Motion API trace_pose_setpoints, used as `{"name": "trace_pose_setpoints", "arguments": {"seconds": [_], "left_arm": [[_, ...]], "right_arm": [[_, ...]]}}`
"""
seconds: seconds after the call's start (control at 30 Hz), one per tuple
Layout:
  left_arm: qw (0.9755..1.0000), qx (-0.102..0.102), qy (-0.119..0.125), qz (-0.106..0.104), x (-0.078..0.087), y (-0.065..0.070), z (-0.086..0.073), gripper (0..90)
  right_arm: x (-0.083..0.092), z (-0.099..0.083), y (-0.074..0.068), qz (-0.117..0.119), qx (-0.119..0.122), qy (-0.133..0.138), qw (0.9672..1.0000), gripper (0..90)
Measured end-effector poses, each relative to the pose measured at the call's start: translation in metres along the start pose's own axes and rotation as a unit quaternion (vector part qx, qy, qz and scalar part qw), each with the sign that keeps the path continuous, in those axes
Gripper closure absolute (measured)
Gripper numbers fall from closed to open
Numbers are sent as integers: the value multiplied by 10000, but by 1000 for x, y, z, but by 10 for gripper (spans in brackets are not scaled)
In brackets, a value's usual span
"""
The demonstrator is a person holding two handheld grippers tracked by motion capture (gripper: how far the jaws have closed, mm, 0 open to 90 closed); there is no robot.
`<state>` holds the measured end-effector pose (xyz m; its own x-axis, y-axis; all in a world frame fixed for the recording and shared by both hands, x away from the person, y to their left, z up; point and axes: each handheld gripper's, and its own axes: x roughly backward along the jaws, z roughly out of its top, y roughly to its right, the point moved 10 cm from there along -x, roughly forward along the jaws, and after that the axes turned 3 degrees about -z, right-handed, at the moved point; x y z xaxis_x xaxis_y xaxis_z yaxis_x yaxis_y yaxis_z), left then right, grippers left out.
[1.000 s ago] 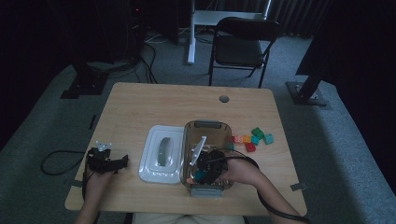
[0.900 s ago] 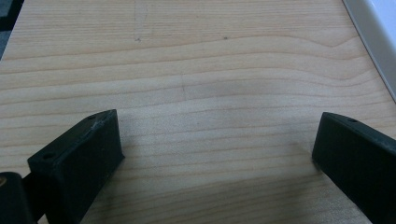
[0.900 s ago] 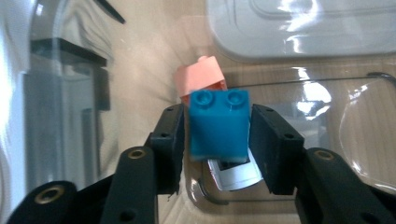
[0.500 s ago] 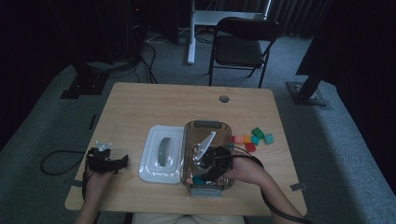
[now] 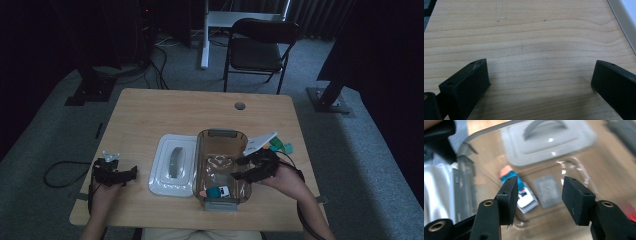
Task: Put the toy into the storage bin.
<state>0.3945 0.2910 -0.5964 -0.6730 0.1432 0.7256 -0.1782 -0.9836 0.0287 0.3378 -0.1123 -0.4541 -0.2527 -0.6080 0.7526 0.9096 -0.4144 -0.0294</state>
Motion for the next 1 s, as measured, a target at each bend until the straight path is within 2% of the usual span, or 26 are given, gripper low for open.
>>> {"name": "trace_pose_setpoints", "arguments": {"seconds": [0.23,0.4,0.43,0.57,0.7,0.87,0.9,1.0], "left_arm": [[10000,3,2,1,0,0,0,20],[10000,3,3,1,0,0,0,20],[10000,2,3,1,0,0,0,20],[10000,3,4,1,0,0,0,20],[10000,2,3,1,0,0,0,20],[10000,3,3,0,0,0,0,20],[10000,2,2,1,0,0,0,20],[10000,2,3,1,0,0,0,20]], "right_arm": [[30,-25,34,-469,-602,348,9965,445],[43,-46,62,-825,-1080,522,9893,411],[45,-52,71,-942,-1248,541,9862,407],[49,-70,97,-1327,-1630,572,9760,392],[49,-91,127,-1760,-1972,599,9626,391],[45,-115,159,-2101,-2413,563,9458,391],[44,-121,166,-2153,-2537,552,9414,391],[38,-134,180,-2285,-2717,453,9338,392]]}}
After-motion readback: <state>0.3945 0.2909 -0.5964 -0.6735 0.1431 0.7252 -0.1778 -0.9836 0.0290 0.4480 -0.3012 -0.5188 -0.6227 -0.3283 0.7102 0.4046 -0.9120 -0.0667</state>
